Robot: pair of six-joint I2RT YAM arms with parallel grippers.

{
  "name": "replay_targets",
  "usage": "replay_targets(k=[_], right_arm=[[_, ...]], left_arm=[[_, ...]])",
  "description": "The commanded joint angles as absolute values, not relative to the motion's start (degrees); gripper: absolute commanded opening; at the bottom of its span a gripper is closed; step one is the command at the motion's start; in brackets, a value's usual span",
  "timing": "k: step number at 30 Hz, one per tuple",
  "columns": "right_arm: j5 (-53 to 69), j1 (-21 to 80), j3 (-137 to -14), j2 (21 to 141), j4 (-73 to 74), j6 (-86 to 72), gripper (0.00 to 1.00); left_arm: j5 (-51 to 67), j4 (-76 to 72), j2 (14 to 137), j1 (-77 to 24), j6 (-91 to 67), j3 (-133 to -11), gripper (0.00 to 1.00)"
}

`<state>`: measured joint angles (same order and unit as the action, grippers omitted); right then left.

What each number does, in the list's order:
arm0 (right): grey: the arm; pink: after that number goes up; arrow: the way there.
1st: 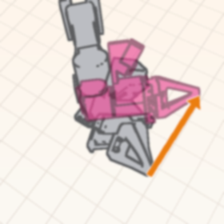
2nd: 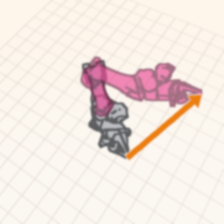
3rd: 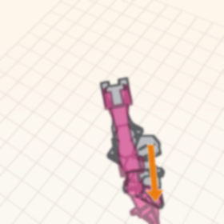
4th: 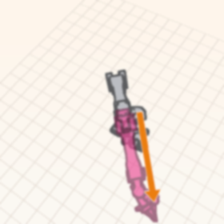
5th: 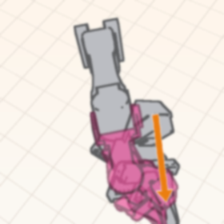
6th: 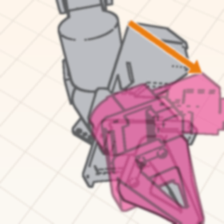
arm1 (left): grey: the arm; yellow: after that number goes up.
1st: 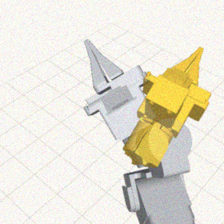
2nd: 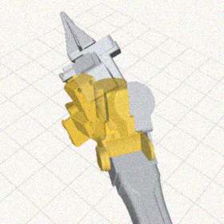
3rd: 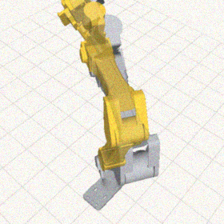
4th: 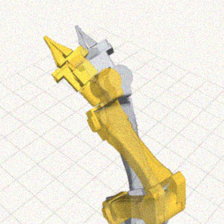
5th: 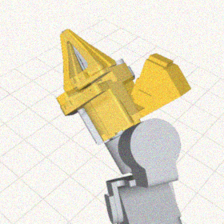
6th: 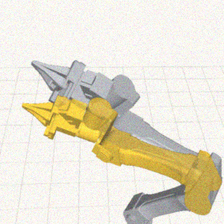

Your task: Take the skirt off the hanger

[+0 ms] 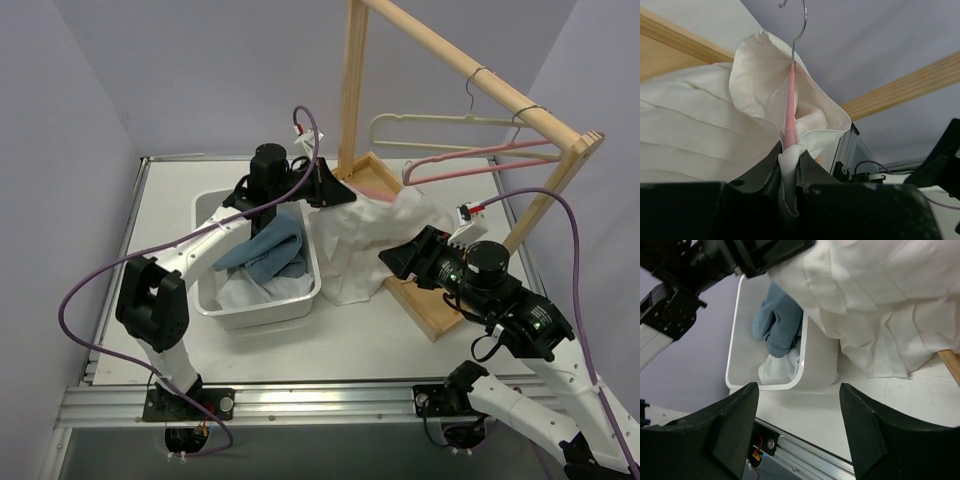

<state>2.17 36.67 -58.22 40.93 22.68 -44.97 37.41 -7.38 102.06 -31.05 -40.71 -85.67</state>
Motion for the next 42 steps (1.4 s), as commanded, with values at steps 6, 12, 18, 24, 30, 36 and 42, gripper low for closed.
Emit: replay_targets(k=[6, 12, 18, 24, 30, 36, 42], right_arm=[[-7.5, 36.3, -59.0, 37.3, 23.1, -46.0, 0.57], [-10.3, 36.3, -58.6, 35.8, 23.8, -46.1, 0.45], [-9.7, 36.3, -58.3, 36.9, 21.4, -46.2, 0.40], [-11.0, 36.3, -58.4, 39.1, 20.4, -45.8, 0.38], [-12.0, 36.3, -56.5, 42.3, 18.2, -45.4, 0.38], [-14.4, 36.2, -55.9, 43.9, 18.6, -44.6, 0.40], [-15.0, 36.2, -54.1, 43.0, 19.8, -44.6, 0.40]], left_arm=[[36.8, -9.9, 84.0, -32.5, -35.4, -75.7, 0.02], [36.6, -5.8, 77.8, -33.8, -31.6, -69.7, 0.02], [37.4, -6.2, 76.0, -35.4, -31.2, -64.8, 0.02], [37.8, -6.3, 75.1, -37.7, -31.2, -63.7, 0.02], [38.6, -4.6, 75.6, -40.4, -29.4, -65.5, 0.02], [38.1, -3.6, 75.1, -42.2, -28.8, -66.0, 0.02], [38.1, -2.8, 74.9, -42.3, -28.3, -66.6, 0.02]])
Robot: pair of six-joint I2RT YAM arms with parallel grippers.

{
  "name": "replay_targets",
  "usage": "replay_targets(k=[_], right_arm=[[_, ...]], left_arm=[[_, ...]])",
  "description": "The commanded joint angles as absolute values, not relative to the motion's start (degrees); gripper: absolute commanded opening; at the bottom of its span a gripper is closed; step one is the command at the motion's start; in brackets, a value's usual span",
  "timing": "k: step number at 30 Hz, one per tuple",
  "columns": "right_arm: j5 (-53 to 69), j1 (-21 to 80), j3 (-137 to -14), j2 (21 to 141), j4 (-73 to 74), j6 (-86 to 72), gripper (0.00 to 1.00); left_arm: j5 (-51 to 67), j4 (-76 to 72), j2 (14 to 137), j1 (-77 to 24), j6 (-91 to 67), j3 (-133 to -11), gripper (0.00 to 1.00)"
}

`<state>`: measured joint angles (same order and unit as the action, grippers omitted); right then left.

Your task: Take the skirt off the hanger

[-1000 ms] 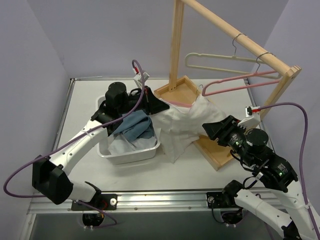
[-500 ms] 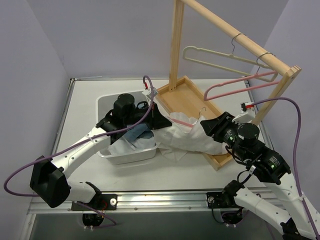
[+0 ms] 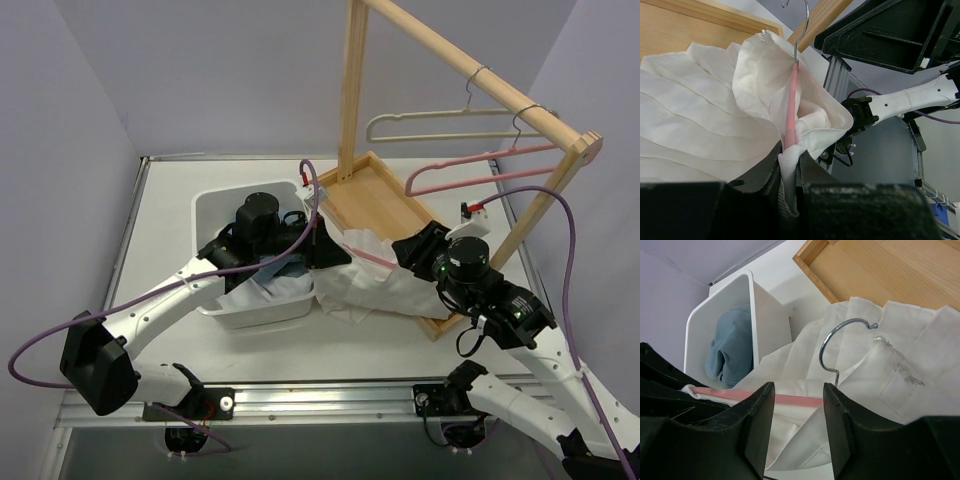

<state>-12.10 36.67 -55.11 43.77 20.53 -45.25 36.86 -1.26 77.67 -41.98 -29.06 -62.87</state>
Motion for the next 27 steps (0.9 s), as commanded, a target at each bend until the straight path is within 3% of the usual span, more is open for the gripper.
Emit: replay_targets(k=[1, 19, 27], right_arm=[[-15.3, 36.2, -53.9, 42.4, 20.1, -44.6, 0.39], [-17.8, 36.2, -51.1, 44.4, 17.6, -44.8, 0.34], [-16.4, 36.2, -49.7, 46.3, 14.1, -45.9, 0.22]], left_arm=[[38.1, -2.7, 74.8, -42.3, -28.2, -66.7, 0.02], [39.6, -2.5, 73.4, -43.1, -28.4, -67.1, 0.02], [40.0, -2.5, 73.1, -43.3, -28.3, -66.6, 0.02]])
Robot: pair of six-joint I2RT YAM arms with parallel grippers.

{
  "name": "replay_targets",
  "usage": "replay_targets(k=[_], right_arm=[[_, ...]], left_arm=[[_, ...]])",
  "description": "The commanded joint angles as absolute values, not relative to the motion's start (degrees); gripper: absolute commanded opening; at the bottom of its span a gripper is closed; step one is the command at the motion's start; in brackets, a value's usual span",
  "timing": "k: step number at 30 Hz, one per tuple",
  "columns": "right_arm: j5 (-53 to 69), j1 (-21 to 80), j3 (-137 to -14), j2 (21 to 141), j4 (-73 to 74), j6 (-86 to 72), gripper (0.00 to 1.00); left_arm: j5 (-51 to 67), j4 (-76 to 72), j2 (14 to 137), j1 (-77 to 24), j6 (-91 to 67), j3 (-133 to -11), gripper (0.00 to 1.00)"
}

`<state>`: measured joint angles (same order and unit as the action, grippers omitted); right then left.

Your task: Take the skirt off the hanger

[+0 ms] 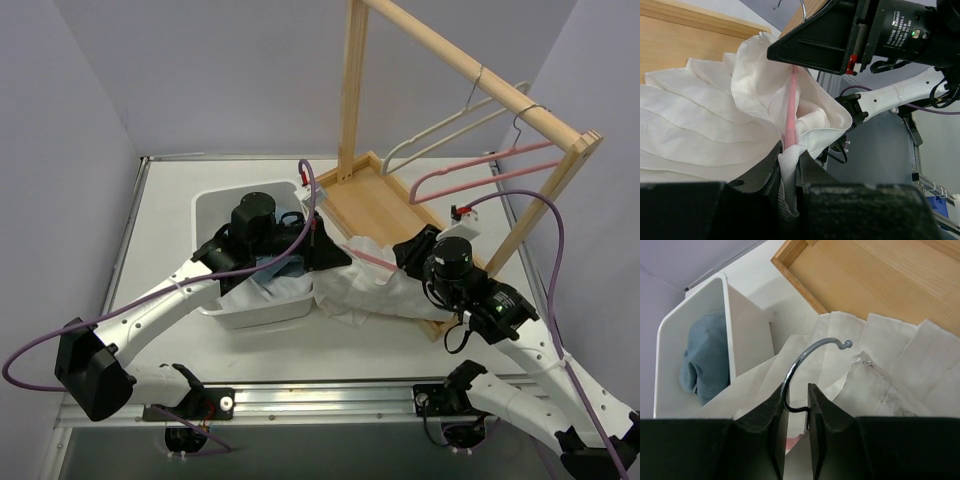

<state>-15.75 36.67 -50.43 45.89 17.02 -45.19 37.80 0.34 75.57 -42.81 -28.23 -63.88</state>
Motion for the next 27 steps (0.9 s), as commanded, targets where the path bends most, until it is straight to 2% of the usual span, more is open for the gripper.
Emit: replay_targets(k=[1, 3, 4, 11, 15, 16, 19, 21, 22, 25, 27], right_arm=[[-16.3, 36.2, -49.6, 46.2, 13.9, -46.1, 0.13], [-16.4, 36.2, -49.3, 45.6, 13.6, -46.8, 0.02], [-16.5, 36.2, -49.2, 45.3, 13.4, -47.1, 0.00], [-18.0, 36.2, -47.1, 40.5, 12.6, -50.7, 0.00], [-18.9, 36.2, -46.1, 38.6, 12.6, -51.8, 0.00], [-18.9, 36.2, -46.1, 38.3, 12.5, -51.9, 0.00], [-18.9, 36.2, -45.5, 37.7, 12.2, -51.5, 0.00], [-19.2, 36.1, -45.4, 37.1, 12.9, -51.6, 0.00], [-19.5, 36.2, -45.5, 37.0, 13.3, -51.6, 0.00], [-20.0, 36.1, -45.7, 35.9, 14.2, -51.8, 0.00], [-20.1, 36.1, -45.7, 35.1, 15.0, -51.9, 0.00]], left_arm=[[40.0, -2.6, 73.1, -43.4, -28.3, -66.6, 0.02], [40.1, -2.6, 73.3, -43.4, -28.3, -66.6, 0.02], [40.1, -2.6, 73.4, -43.4, -28.2, -66.6, 0.02], [40.5, -2.5, 74.4, -43.6, -28.7, -66.7, 0.03], [40.8, -2.2, 74.4, -43.6, -28.7, -66.9, 0.21], [40.6, -2.2, 74.1, -43.6, -28.5, -66.9, 0.32], [40.1, -0.7, 73.6, -43.6, -27.6, -67.3, 0.45], [39.9, -0.2, 73.2, -43.6, -27.0, -67.7, 0.49], [38.9, -0.1, 72.7, -43.6, -26.0, -67.8, 0.62], [38.0, 3.7, 72.2, -43.6, -24.3, -67.9, 0.64], [37.7, 5.0, 72.1, -43.6, -23.6, -67.9, 0.72]])
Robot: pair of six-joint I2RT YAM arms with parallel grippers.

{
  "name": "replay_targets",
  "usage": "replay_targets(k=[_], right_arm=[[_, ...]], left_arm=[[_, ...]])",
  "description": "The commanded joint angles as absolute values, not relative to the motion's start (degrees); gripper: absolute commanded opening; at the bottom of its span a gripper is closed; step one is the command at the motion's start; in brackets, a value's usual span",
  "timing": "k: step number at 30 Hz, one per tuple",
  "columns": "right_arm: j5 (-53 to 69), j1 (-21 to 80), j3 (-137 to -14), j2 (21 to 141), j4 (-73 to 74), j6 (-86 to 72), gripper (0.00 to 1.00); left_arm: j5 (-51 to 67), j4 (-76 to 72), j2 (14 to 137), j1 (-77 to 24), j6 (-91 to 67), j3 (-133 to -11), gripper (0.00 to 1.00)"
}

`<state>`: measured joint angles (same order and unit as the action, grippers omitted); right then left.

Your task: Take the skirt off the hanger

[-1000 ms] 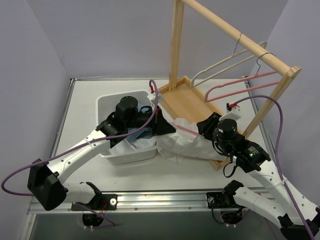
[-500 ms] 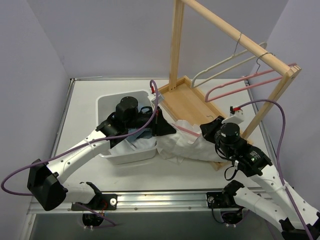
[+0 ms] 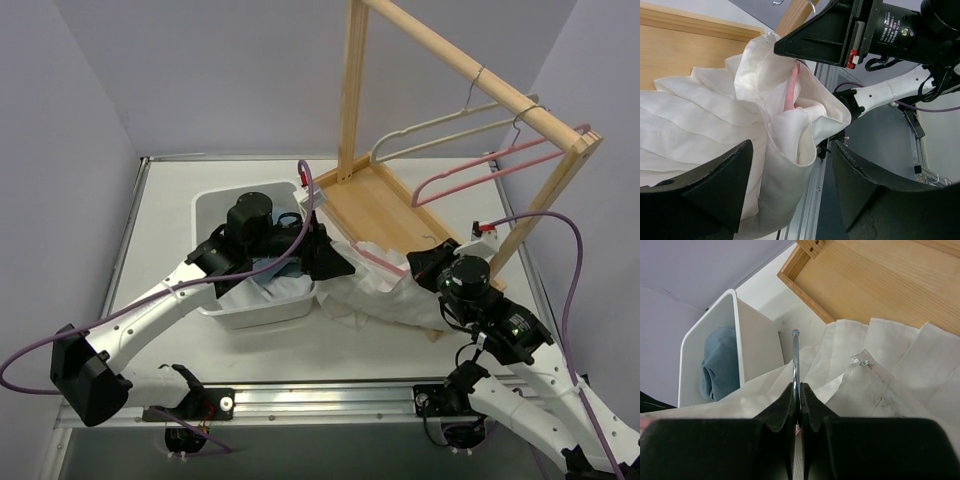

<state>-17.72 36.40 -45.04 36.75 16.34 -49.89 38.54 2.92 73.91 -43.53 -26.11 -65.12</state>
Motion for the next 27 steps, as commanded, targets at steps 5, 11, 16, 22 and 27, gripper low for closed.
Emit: replay_targets(k=[5, 11, 16, 22, 27], right_arm=[[-20.9, 36.2, -46.0, 33.8, 16.9, -51.9, 0.00], [-21.4, 36.1, -47.1, 31.6, 19.4, -52.4, 0.00], [-23.5, 36.2, -48.3, 29.4, 22.0, -52.9, 0.00], [-26.4, 36.2, -49.5, 26.3, 25.4, -53.5, 0.00], [-27.6, 36.3, -49.8, 24.4, 26.6, -54.1, 0.00]], left_arm=[[36.2, 6.6, 69.6, -43.6, -21.4, -67.7, 0.76], [33.5, 10.5, 69.5, -43.5, -18.5, -67.9, 0.77], [34.5, 10.5, 71.2, -43.6, -20.2, -66.7, 0.68], [36.5, 6.3, 71.8, -43.7, -24.2, -63.0, 0.49], [38.9, 2.2, 72.9, -43.9, -28.0, -60.5, 0.38]])
